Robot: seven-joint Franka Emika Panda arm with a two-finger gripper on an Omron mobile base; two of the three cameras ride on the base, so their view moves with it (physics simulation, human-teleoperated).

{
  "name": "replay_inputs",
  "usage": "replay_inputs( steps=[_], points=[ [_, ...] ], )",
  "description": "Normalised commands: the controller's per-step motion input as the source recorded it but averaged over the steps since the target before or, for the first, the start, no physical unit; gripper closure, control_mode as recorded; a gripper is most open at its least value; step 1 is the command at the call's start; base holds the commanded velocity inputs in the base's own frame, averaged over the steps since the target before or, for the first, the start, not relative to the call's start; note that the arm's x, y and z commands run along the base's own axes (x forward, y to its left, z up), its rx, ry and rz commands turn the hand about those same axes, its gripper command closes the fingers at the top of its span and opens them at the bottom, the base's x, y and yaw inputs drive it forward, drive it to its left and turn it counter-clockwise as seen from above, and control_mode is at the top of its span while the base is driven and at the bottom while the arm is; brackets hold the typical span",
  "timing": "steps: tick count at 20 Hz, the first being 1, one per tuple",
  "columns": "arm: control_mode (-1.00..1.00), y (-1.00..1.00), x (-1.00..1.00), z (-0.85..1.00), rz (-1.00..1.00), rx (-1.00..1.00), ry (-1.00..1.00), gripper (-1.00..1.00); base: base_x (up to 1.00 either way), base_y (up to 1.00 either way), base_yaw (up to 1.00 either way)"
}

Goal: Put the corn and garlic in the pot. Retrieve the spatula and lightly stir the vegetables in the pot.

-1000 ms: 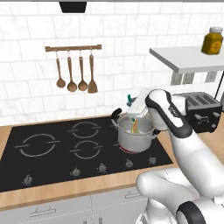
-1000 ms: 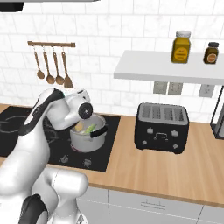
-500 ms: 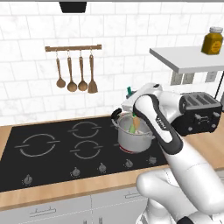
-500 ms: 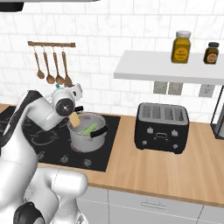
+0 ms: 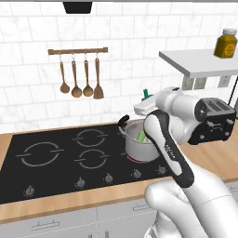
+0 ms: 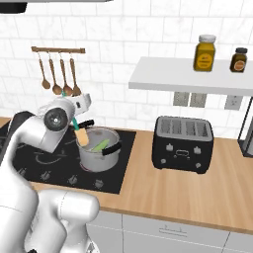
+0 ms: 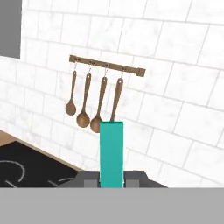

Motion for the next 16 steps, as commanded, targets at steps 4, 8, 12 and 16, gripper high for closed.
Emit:
replay_inputs(
  steps=[4, 8, 12, 16],
  points=[
    [-1.00, -0.04, 0.01, -0.27, -0.08, 0.00, 0.08, 1.00, 0.00, 0.00, 0.00],
    [-1.00, -0.13, 0.28, -0.28, -0.02, 0.00, 0.01, 1.00, 0.00, 0.00, 0.00],
    [-1.00, -0.34, 0.20, -0.36, 0.00, 0.00, 0.00, 1.00, 0.00, 0.00, 0.00],
    [-1.00, -0.16, 0.29, -0.19, 0.00, 0.01, 0.00, 1.00, 0.00, 0.00, 0.00]
  ],
)
